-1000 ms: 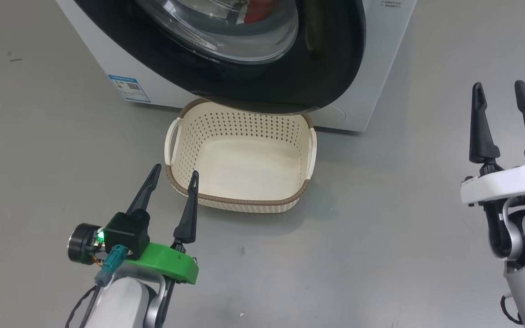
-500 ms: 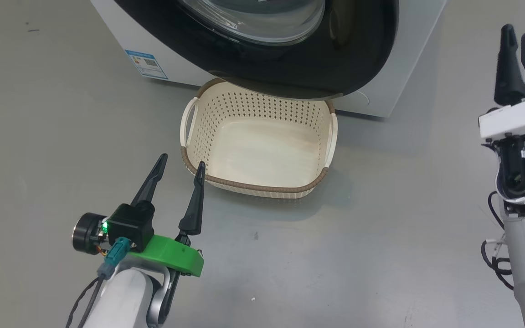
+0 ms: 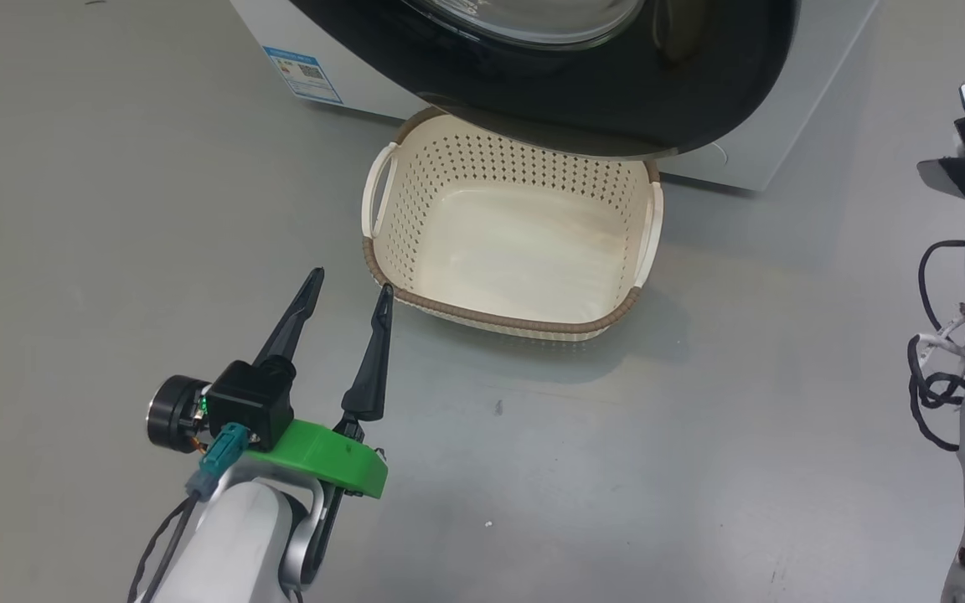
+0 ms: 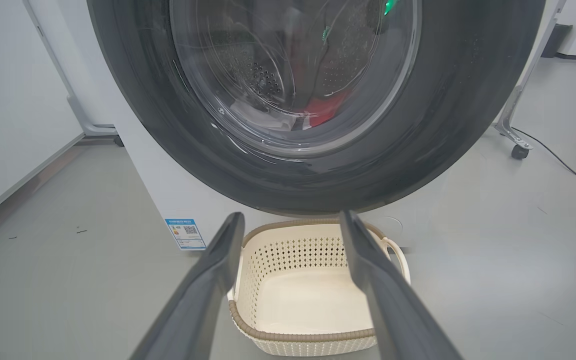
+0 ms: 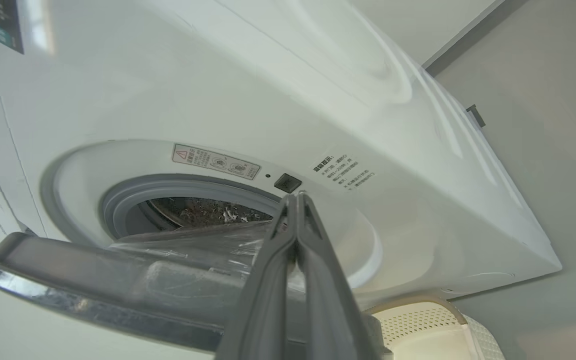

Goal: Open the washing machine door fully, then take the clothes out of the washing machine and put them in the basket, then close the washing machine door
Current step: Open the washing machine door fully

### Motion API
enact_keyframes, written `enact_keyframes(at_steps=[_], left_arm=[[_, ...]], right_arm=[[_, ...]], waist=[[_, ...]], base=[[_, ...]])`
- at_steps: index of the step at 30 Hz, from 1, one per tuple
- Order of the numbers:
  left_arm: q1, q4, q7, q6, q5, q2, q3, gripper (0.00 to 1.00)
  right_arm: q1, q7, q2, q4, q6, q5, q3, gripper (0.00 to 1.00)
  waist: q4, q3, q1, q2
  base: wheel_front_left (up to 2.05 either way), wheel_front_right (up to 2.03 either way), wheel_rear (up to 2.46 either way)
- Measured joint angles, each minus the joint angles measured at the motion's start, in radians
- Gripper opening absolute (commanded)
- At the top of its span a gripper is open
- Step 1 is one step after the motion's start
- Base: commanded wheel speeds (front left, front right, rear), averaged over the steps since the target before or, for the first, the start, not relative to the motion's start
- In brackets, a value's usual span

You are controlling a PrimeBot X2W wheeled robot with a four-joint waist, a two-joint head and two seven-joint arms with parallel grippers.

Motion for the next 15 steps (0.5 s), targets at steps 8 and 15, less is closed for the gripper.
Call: enact_keyframes(at_steps=[8, 15], left_arm=[[-0.015, 0.0, 0.0, 0.0, -0.013, -0.001, -0.015, 1.0], [-0.015, 0.003, 0.0, 0.002, -0.014, -0.002, -0.021, 1.0]], right_arm=[[-0.091, 0.102, 0.041, 0.057, -0.036, 0.143, -0.055, 0.0], [-0.158, 0.175, 0.049, 0.117, -0.05, 0.223, -0.081, 0.0]], waist=[[0.032, 0.016, 0.0, 0.0], [0.05, 0.021, 0.0, 0.0]], base=[[0.0, 0.0, 0.0], [0.0, 0.0, 0.0]])
